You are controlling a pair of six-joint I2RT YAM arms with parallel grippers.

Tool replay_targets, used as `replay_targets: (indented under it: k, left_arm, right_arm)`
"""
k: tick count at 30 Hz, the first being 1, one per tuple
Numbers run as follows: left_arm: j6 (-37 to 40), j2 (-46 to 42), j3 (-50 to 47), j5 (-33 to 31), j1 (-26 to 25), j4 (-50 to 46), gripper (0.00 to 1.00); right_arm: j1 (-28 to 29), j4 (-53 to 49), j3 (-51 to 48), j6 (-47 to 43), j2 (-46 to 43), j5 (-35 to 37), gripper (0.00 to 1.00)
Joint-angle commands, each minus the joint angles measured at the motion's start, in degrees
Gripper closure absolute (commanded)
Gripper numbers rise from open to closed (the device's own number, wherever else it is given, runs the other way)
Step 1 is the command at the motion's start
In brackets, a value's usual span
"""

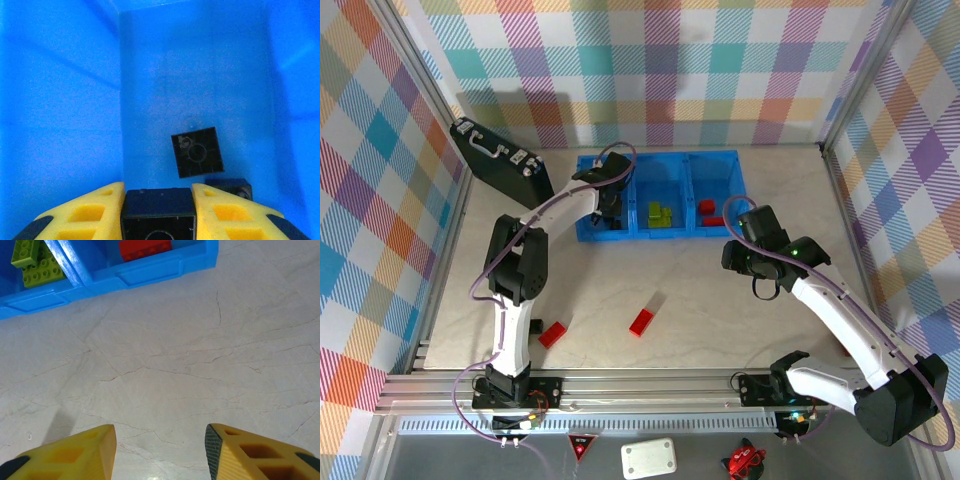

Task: Sort the legos into containers by color
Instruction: Place the lego in the container.

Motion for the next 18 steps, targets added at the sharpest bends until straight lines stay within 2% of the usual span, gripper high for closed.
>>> replay_targets:
  k: [1, 18]
  left_arm:
    - [-1.7, 1.6, 1.5, -1.5, 1.2, -0.3, 0.67]
    - [-2.8, 3.8, 1.4, 0.8, 1.9, 0.5, 0.59]
  right_arm:
    - [-0.4, -1.0, -0.5, 0.2, -0.8, 0.9, 0.48]
    - [-0.4, -1.2, -0.6, 0.1, -0.9, 1.5, 0.48]
